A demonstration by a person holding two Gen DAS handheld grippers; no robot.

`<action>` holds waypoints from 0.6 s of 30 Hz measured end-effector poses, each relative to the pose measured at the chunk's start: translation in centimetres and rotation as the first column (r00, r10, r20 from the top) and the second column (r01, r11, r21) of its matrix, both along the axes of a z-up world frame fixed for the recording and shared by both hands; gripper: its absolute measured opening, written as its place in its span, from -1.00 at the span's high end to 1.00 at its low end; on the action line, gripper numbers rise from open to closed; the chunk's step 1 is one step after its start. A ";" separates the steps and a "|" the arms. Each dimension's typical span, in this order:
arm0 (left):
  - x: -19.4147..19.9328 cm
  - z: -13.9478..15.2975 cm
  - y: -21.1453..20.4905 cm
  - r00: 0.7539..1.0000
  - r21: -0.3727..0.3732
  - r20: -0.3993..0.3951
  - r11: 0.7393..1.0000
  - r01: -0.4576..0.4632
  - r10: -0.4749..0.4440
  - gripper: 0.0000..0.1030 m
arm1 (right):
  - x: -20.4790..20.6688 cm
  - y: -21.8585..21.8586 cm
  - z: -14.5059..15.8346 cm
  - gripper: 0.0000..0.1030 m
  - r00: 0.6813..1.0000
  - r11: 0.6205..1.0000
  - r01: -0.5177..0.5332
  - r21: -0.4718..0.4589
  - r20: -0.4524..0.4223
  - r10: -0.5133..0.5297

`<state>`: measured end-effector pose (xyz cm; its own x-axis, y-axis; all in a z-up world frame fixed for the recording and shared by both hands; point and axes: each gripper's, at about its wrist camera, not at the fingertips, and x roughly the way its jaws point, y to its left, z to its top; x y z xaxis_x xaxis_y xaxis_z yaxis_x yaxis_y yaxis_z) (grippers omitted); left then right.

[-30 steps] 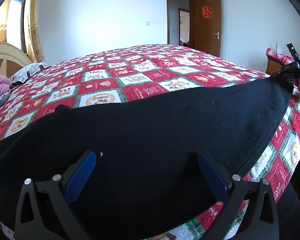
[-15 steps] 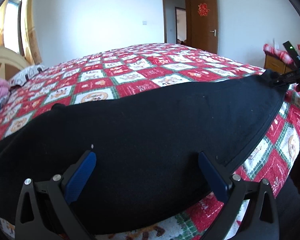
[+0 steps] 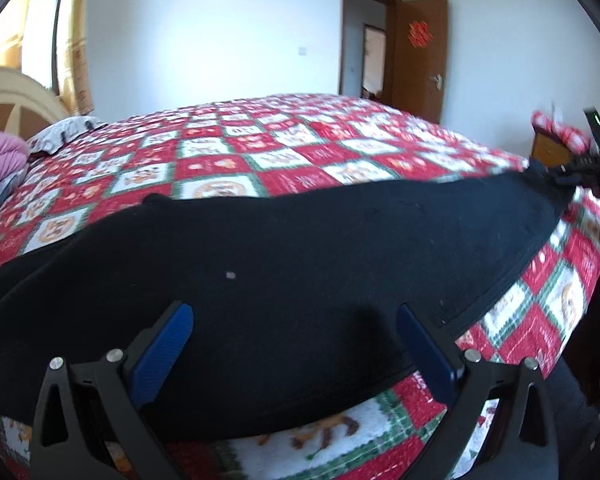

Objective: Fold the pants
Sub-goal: 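Lower the folded end onto the pants and open the right tool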

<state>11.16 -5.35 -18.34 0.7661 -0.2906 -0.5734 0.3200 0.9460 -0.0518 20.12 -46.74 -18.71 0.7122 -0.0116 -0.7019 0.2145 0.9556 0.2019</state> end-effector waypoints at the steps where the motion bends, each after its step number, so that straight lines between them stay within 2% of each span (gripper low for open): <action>1: 0.0 0.2 0.6 1.000 -0.013 0.006 1.000 -0.017 0.017 -1.00 | -0.5 -0.2 0.3 0.05 1.000 1.000 0.021 -0.010 0.017 -0.021; 4: 0.5 0.3 2.3 0.997 -0.026 0.012 0.996 -0.080 0.080 -1.00 | -2.0 -1.8 0.5 0.04 0.993 0.995 0.103 0.012 0.060 -0.103; 8: 1.1 -0.4 4.0 0.987 -0.024 -0.002 0.987 -0.161 0.161 -1.00 | -3.6 -4.9 -0.4 0.04 0.982 0.980 0.176 0.092 0.051 -0.181; 10: 1.2 -0.9 4.6 0.985 -0.047 -0.011 0.984 -0.170 0.170 -1.00 | -4.3 -5.7 -0.6 0.04 0.980 0.974 0.173 0.146 0.072 -0.184; 12: 1.0 -1.1 4.3 0.985 -0.028 0.006 0.985 -0.170 0.171 -1.00 | -4.7 -6.1 -0.7 0.04 0.978 0.967 0.169 0.189 0.089 -0.188; 15: 0.9 -1.3 3.7 0.985 0.014 0.019 0.985 -0.173 0.172 -1.00 | -4.9 -6.0 -1.0 0.04 0.978 0.969 0.154 0.192 0.112 -0.177; 18: 0.8 -1.3 4.0 0.986 0.004 0.021 0.986 -0.168 0.168 -1.00 | -4.9 -5.3 -1.1 0.05 0.986 0.981 0.135 0.142 0.083 -0.147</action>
